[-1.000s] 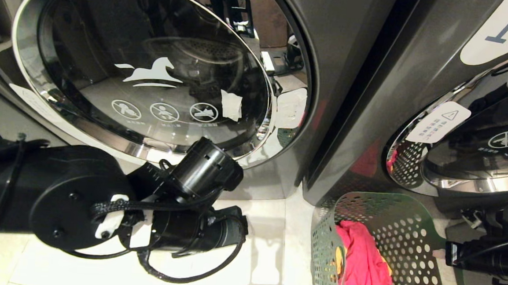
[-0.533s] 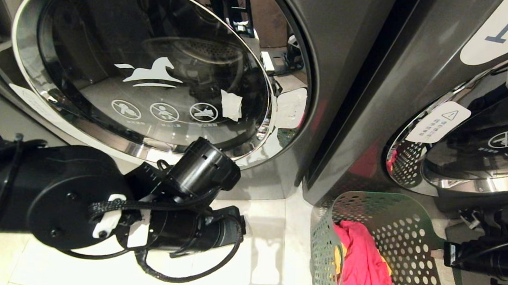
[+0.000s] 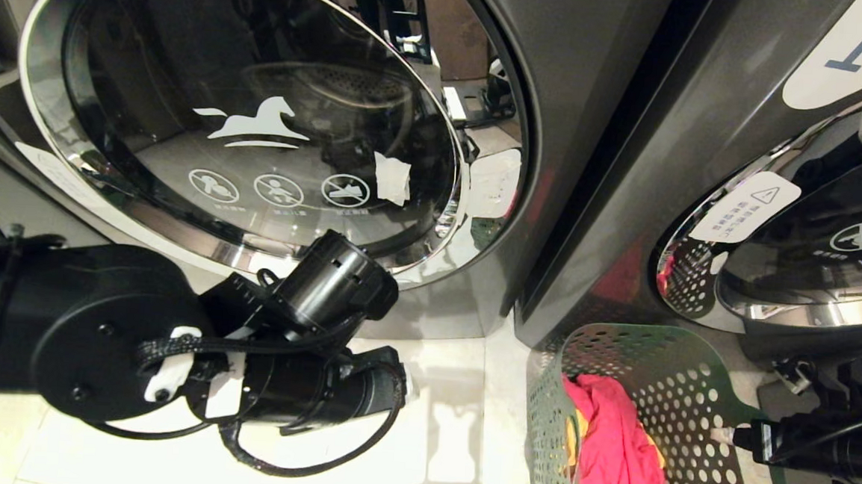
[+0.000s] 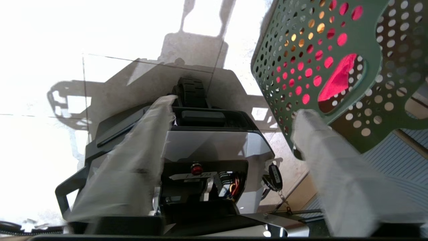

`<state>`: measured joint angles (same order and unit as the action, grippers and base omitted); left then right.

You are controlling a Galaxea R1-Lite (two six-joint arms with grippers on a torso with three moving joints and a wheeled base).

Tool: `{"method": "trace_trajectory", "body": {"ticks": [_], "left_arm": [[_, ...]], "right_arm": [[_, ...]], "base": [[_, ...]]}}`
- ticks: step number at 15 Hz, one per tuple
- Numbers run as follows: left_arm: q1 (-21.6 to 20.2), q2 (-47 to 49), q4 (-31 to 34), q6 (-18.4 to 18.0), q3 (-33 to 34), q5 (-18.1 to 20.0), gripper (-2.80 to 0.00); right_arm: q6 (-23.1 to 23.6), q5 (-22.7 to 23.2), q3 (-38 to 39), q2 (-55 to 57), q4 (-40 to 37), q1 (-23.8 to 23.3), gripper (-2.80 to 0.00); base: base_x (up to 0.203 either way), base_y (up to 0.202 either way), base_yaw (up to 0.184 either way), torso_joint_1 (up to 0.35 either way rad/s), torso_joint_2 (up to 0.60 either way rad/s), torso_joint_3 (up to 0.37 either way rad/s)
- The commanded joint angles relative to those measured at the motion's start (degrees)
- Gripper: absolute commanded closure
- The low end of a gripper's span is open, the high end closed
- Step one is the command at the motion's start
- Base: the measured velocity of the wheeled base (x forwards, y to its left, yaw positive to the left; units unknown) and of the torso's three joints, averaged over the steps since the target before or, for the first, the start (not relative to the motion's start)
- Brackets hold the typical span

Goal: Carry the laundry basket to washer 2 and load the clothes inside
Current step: Pick up the clothes basket and put it beside the washing machine

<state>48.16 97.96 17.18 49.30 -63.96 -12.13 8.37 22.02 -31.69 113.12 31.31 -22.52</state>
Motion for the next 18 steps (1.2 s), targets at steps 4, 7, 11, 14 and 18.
{"method": "trace_trajectory", "body": {"ticks": [4, 7, 11, 14, 18], "left_arm": [[-0.33, -5.08, 0.13, 0.27, 3.63, -1.29, 0.0], [-1.41, -9.23, 0.14, -0.02, 7.09, -3.56, 0.0], [-6.61, -16.23, 0.23, -0.58, 13.0, -5.94, 0.0], [-13.06, -20.39, 0.81, -3.22, 15.09, -8.71, 0.0], [-20.93, -31.35, 0.42, -5.91, 24.9, -13.9, 0.0]], "right_arm": [[-0.55, 3.56, 5.16, -12.22, 0.12, 0.55, -2.8], [-1.85, 7.76, 8.19, -20.45, 0.07, 0.57, -2.8], [-5.06, 10.74, 13.48, -31.37, -0.29, 1.08, -2.8], [-5.76, 10.47, 16.04, -36.45, -1.13, 1.88, 0.0], [-5.35, 9.72, 16.54, -49.24, -9.45, 1.92, 0.0]], "base": [[0.0, 0.0, 0.0, 0.0, 0.0, 0.0], [0.0, 0.0, 0.0, 0.0, 0.0, 0.0], [0.0, 0.0, 0.0, 0.0, 0.0, 0.0], [0.0, 0.0, 0.0, 0.0, 0.0, 0.0], [0.0, 0.0, 0.0, 0.0, 0.0, 0.0]]}}
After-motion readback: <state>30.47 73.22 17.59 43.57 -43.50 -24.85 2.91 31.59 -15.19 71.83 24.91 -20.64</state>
